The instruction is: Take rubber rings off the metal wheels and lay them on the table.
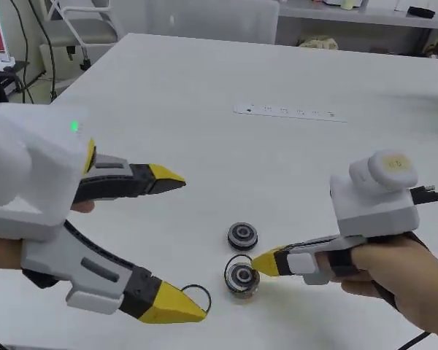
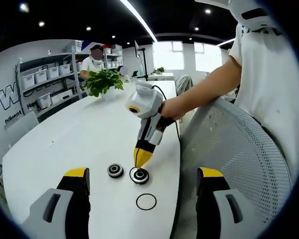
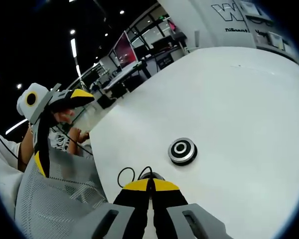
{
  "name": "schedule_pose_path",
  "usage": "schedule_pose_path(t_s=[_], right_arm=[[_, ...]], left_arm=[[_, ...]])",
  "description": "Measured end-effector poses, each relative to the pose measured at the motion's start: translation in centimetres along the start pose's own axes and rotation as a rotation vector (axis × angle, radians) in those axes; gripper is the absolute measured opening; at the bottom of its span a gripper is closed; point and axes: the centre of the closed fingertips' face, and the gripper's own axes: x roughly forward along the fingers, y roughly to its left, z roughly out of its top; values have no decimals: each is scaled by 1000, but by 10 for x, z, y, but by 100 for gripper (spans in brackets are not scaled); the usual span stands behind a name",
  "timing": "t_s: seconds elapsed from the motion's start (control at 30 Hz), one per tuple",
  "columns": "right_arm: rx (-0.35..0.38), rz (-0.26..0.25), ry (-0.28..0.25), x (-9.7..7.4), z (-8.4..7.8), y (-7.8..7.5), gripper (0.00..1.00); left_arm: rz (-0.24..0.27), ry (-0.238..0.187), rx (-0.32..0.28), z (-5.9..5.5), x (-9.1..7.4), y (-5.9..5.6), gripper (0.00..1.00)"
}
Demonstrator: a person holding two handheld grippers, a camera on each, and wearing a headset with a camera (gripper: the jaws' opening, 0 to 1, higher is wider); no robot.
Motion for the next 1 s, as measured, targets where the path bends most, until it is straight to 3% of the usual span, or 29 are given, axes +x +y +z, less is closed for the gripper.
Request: schedule_pose_path(t_s=[0.2,0.5,0.67,1.0], right_arm=[[-1,9,-18,-1,5,3,0],[-4,20,-38,-2,10,8,0],[-8,30,-47,-2,12,14,0],[-15,65,-52,0,14,23,0]], left_arm=[[57,-11,-47,-10,-13,-1,86],[110,-30,-110,-27,-17,-9,87],[123,-2,-133,-39,-18,-12,88],[123,20,-159,-48,-15,-17,87]])
